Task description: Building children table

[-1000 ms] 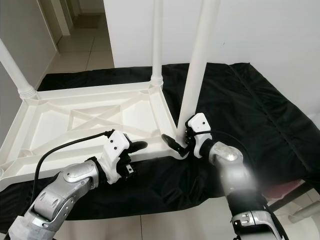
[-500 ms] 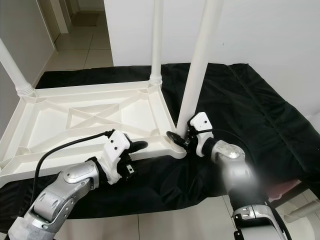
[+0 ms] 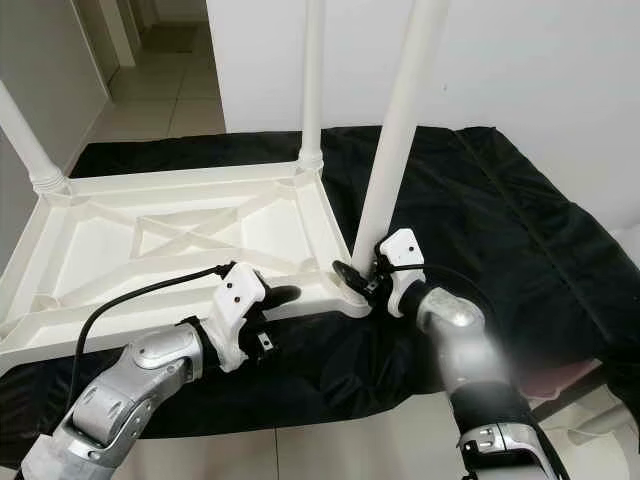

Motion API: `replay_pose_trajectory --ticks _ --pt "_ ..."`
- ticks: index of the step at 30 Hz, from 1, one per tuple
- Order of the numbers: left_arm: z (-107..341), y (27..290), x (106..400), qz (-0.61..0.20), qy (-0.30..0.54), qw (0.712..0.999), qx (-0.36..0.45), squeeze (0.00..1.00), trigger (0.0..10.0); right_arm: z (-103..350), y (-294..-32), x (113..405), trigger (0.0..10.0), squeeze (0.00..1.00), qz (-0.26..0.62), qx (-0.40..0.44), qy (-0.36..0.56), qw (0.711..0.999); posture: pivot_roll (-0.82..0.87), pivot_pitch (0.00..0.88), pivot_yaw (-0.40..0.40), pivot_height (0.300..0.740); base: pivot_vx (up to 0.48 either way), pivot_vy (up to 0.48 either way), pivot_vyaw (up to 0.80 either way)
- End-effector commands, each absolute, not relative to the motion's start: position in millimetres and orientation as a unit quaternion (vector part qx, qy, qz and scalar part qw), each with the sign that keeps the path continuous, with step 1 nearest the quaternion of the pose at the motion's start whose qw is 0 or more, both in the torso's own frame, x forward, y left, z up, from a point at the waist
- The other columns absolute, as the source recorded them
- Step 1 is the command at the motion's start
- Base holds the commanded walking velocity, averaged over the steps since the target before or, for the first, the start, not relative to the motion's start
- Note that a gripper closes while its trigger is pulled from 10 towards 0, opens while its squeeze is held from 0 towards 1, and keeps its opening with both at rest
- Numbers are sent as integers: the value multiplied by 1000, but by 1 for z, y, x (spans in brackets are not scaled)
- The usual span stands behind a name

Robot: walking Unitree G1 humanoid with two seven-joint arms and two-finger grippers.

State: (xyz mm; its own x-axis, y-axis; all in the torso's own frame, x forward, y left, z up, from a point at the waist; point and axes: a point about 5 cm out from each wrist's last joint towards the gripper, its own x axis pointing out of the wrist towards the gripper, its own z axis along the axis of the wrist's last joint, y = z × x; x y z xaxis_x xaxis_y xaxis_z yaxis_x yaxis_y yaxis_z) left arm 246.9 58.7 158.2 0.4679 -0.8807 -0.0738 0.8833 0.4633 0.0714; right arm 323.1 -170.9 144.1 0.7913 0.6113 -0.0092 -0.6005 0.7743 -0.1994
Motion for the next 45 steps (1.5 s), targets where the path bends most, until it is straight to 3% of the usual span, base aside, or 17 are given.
replay_pose_trajectory --ticks 1,13,21,32,45 --pt "158 58 245 -523 18 851 47 0 10000 138 -170 321 10000 0 298 -87 -13 950 0 32 -16 740 0 0 0" --pt "159 60 244 -526 19 849 42 0 10000 139 -162 310 10000 0 212 -50 -25 976 -16 38 1 740 0 0 0" --pt "161 60 244 -532 18 845 40 0 10000 137 -146 297 10000 0 103 0 -20 994 -18 22 9 740 0 0 0" --pt "162 64 246 -526 19 849 45 0 10000 127 -128 282 10000 0 -34 30 8 999 7 17 12 740 0 0 0" --pt "163 66 246 -521 17 852 44 0 10000 130 -125 281 10000 0 -66 38 12 997 15 23 13 740 0 0 0"
